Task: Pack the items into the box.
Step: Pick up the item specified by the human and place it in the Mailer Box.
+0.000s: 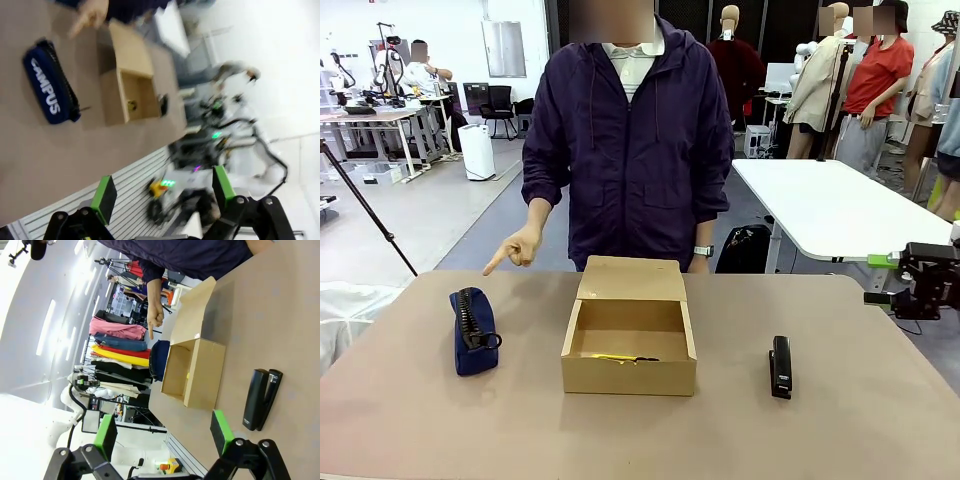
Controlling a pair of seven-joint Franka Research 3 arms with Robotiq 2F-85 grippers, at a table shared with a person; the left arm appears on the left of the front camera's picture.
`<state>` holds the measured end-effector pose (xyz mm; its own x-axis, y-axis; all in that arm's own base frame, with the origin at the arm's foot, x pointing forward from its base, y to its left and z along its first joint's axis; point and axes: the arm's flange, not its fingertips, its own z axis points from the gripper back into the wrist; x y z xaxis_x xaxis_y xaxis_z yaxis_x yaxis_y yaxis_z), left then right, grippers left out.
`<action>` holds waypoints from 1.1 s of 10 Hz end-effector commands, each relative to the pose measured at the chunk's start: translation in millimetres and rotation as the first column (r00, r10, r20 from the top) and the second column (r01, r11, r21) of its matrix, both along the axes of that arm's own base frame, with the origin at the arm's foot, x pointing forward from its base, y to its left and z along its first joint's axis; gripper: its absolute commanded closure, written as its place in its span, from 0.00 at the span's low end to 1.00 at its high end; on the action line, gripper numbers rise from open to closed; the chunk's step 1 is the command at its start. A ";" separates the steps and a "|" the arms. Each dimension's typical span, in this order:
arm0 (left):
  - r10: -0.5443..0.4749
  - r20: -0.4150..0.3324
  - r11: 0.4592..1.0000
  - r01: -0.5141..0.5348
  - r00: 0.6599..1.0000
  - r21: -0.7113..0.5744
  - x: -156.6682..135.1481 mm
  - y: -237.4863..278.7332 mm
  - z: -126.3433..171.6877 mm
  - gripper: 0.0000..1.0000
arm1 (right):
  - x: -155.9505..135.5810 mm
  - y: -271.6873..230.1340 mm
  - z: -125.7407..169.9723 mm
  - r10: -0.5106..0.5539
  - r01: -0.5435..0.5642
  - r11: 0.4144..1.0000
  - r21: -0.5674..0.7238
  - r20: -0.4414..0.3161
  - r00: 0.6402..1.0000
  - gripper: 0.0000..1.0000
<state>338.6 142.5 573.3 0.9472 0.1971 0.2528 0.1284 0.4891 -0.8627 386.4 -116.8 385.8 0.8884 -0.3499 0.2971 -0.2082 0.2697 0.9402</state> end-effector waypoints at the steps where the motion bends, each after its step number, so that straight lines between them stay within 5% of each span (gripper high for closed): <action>1: -0.163 -0.243 0.871 0.255 0.956 0.419 57.0 -76.9 27.8 0.00 | -0.7 -2.9 6.7 0.013 -0.013 1.000 0.004 -0.018 1.000 0.00; 2: -0.137 -0.328 0.778 0.306 0.935 0.549 79.9 -115.1 30.3 0.00 | -0.7 -2.9 6.7 0.013 -0.013 1.000 0.004 -0.018 1.000 0.00; 3: -0.074 -0.394 0.624 0.351 0.916 0.698 98.0 -150.8 24.7 0.00 | -0.7 -2.9 6.7 0.013 -0.013 1.000 0.004 -0.018 1.000 0.00; 5: 0.018 -0.458 0.387 0.416 0.889 0.823 109.1 -186.3 1.0 0.00 | -0.7 -2.9 6.7 0.013 -0.013 1.000 0.004 -0.018 1.000 0.00; 6: 0.076 -0.453 0.329 0.406 0.888 0.852 111.3 -192.1 -11.2 0.00 | -0.7 -2.9 6.7 0.013 -0.013 1.000 0.004 -0.018 1.000 0.00; 7: 0.088 -0.379 0.410 0.314 0.921 0.856 114.8 -194.0 -13.7 0.00 | -0.7 -2.9 6.7 0.013 -0.013 1.000 0.004 -0.018 1.000 0.00; 8: 0.014 -0.354 0.603 0.274 0.935 0.749 111.3 -198.8 -15.3 0.00 | -0.7 -2.9 6.7 0.013 -0.013 1.000 0.004 -0.018 1.000 0.00; 11: 0.014 -0.354 0.603 0.274 0.935 0.749 111.3 -198.8 -15.3 0.00 | -0.7 -2.9 6.7 0.013 -0.013 1.000 0.004 -0.018 1.000 0.00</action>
